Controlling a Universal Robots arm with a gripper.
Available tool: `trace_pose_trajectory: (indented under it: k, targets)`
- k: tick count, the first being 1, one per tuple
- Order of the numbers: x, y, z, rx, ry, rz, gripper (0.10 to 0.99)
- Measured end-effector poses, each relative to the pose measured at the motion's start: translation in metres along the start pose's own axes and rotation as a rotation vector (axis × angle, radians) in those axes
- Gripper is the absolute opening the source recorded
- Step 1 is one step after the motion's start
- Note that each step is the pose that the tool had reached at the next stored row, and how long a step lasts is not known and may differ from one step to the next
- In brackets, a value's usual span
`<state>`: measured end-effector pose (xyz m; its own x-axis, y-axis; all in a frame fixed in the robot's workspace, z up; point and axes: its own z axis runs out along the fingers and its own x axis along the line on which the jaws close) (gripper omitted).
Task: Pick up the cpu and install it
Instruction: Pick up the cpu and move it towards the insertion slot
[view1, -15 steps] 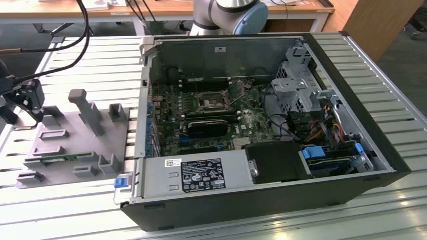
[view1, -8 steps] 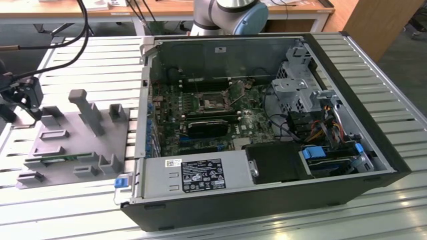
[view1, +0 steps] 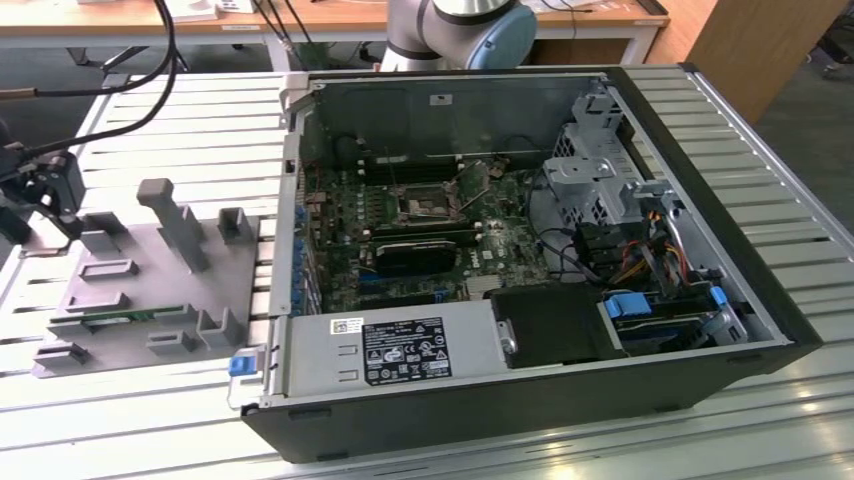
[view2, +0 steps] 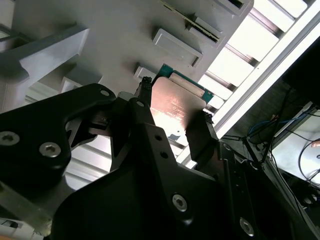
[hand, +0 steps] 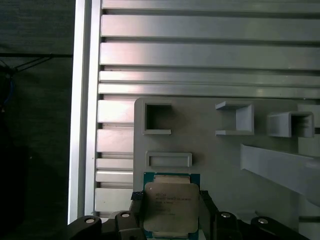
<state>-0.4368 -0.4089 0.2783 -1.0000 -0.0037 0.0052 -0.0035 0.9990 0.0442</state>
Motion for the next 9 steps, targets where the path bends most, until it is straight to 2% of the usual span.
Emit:
trace_pose_trajectory:
  k: [9]
  targets:
    - [0.0,0.0001,-0.0017,0.0,0.0001,0.0,0.525]
